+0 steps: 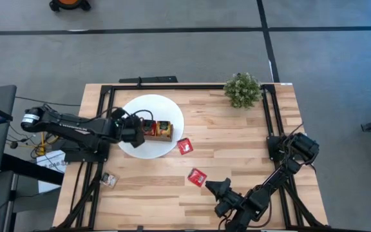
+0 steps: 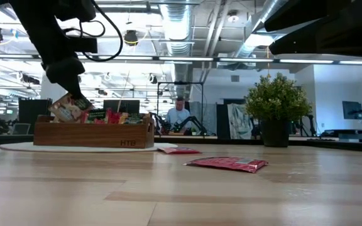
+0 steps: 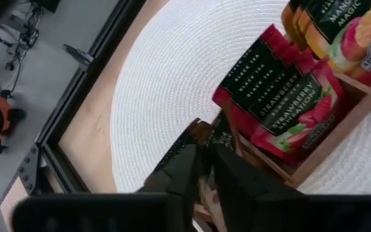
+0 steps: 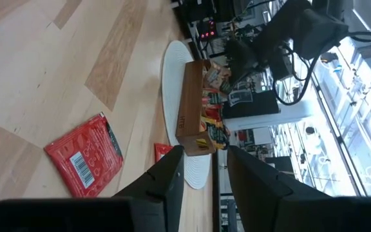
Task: Pick & Place Tea
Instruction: Put the brown tea bag into the left section of the wooden organizer, then put the red tea bag into the middle section of the wooden organizer
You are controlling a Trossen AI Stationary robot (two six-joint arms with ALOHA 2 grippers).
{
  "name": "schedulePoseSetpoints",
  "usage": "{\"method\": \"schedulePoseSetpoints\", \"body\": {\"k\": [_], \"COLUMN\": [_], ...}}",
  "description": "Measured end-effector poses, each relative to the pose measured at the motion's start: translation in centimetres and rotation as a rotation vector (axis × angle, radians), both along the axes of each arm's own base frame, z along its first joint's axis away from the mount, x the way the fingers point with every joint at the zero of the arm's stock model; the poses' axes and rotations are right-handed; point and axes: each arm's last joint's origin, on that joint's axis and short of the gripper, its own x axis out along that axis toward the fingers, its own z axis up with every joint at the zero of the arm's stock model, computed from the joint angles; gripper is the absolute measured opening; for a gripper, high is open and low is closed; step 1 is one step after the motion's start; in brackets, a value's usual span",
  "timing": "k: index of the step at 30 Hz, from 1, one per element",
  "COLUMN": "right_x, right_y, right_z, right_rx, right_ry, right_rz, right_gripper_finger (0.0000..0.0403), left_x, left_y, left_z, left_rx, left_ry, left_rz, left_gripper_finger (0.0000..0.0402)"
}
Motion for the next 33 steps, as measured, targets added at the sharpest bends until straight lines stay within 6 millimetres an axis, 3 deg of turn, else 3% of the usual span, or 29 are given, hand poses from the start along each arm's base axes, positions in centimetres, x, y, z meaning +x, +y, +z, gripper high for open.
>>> {"method": "schedulePoseSetpoints", "body": {"k": [9,13,18,22,26,29,33], "right_x": [0.0,0.0,0.1,0.9,1.8,2.1,2.5], "right_y": [0.0,0.0,-0.1,-0.6,-1.8,-2.7,-3.6], "right_z": [0.0,0.0,-0.1,-0.5,-0.8,-1.0,-1.0], "right_rx": [0.000,0.000,0.051,0.174,0.268,0.322,0.406], "right_ry": [0.000,0.000,0.022,0.093,0.137,0.176,0.245], "right_rz": [0.000,0.000,0.014,0.040,0.007,-0.026,-0.041], "right_gripper_finger": [0.0111,0.0111,0.0111,0.0111,0.0111,0.0111,0.0111], "left_x": [0.2,0.3,1.1,2.2,3.2,4.1,5.8], "left_y": [0.3,0.1,-1.1,-3.0,-5.7,-7.9,-11.0], "left_z": [0.2,0.5,3.0,5.7,6.9,6.8,5.1], "left_rx": [0.060,0.062,0.052,0.037,0.021,0.019,0.059], "left_ry": [0.010,0.011,-0.069,-0.242,-0.402,-0.469,-0.464], "left_rz": [-0.017,-0.028,-0.071,-0.133,-0.277,-0.367,-0.467], "left_gripper_finger": [0.0135,0.0140,0.0128,0.0108,0.0083,0.0064,0.0045]}}
